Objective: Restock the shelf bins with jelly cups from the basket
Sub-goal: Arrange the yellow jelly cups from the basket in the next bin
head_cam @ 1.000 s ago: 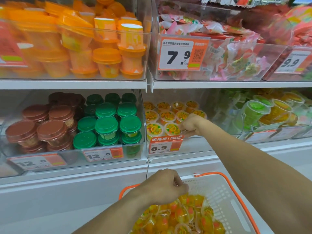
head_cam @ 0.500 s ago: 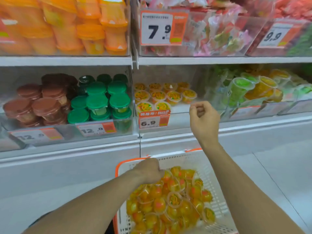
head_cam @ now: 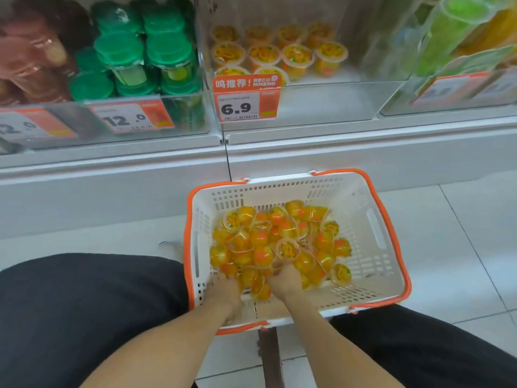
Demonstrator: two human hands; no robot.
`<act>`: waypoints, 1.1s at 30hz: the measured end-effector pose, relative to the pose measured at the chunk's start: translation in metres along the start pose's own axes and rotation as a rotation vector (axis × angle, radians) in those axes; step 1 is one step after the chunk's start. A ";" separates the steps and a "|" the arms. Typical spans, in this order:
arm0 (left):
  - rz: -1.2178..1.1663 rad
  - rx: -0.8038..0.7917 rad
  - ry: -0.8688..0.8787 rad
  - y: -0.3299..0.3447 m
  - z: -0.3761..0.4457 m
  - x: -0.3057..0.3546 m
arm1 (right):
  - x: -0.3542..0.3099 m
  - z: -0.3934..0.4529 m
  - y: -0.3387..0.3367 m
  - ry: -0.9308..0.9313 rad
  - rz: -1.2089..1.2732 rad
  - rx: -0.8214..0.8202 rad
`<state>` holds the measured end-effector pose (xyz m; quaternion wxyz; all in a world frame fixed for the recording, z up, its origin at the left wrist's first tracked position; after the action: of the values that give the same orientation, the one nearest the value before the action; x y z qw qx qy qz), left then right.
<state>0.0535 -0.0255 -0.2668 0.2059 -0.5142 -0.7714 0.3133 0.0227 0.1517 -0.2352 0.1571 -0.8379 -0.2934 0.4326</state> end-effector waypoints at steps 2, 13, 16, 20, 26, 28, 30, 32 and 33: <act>0.155 -0.034 0.085 -0.005 -0.009 0.009 | -0.010 0.014 -0.005 -0.042 -0.046 0.036; 0.194 -0.034 0.202 -0.009 -0.003 0.018 | -0.014 0.065 0.032 -0.257 -0.538 -0.011; -0.133 -0.199 0.109 -0.021 -0.001 0.014 | -0.014 0.067 0.028 -0.254 -0.551 -0.018; -0.541 -0.496 0.017 -0.050 -0.007 0.017 | -0.008 0.063 -0.006 -0.107 -0.245 -0.049; -1.276 -0.870 -0.019 -0.123 -0.044 0.040 | -0.026 0.032 -0.068 0.147 0.670 -0.118; -1.383 -0.952 0.087 -0.162 -0.064 0.057 | -0.057 0.022 -0.094 0.072 0.848 -0.203; -1.419 -1.005 0.201 -0.202 -0.087 0.073 | -0.093 0.008 -0.123 -0.010 0.870 -0.288; -1.403 -1.026 0.346 -0.242 -0.115 0.090 | -0.130 -0.008 -0.152 -0.107 0.858 -0.348; -1.377 -1.005 0.414 -0.262 -0.127 0.098 | -0.151 -0.017 -0.165 -0.159 0.869 -0.372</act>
<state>-0.0766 0.0274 0.0061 0.2343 -0.0105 -0.9042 -0.3570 -0.0904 0.1853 -0.0444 -0.2138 -0.8611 0.0006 0.4612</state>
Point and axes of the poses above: each hand's wrist, its own z-axis towards the middle knuckle, its own y-axis out of the palm, x = y × z, the point moved 10 cm from there along z, towards the middle knuckle, and after that the axes turned 11 degrees about -y, right-handed, at the moved point
